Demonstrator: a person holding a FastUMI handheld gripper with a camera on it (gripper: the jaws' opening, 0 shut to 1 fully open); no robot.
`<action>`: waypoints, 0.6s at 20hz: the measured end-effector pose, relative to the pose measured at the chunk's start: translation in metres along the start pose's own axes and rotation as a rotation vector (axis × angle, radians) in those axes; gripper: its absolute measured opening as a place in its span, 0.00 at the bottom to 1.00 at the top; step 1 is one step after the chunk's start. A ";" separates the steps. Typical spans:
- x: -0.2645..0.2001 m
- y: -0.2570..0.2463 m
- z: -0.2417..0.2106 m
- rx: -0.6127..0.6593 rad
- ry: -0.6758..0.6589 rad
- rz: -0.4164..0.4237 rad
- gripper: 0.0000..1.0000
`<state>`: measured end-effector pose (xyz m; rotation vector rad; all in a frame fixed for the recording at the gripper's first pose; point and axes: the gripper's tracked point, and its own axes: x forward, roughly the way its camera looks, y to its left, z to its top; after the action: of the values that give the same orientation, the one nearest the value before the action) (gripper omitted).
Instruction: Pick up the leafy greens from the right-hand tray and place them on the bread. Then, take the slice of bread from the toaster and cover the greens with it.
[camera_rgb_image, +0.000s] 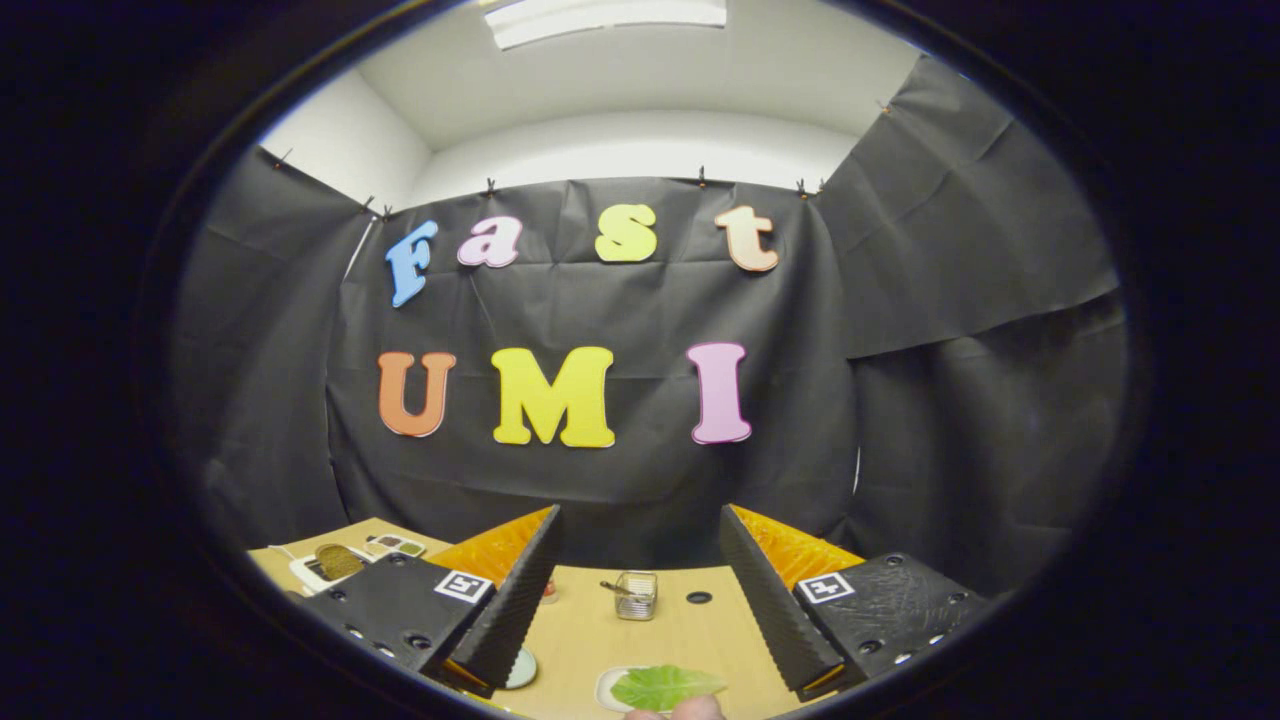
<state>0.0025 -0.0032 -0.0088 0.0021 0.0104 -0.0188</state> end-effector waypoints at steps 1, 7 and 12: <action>-0.001 -0.001 0.000 -0.001 0.002 -0.001 0.95; -0.004 -0.023 -0.021 0.024 0.051 -0.026 0.95; -0.005 -0.049 -0.057 0.007 0.115 -0.037 0.95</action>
<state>-0.0038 -0.0515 -0.0660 0.0103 0.1259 -0.0554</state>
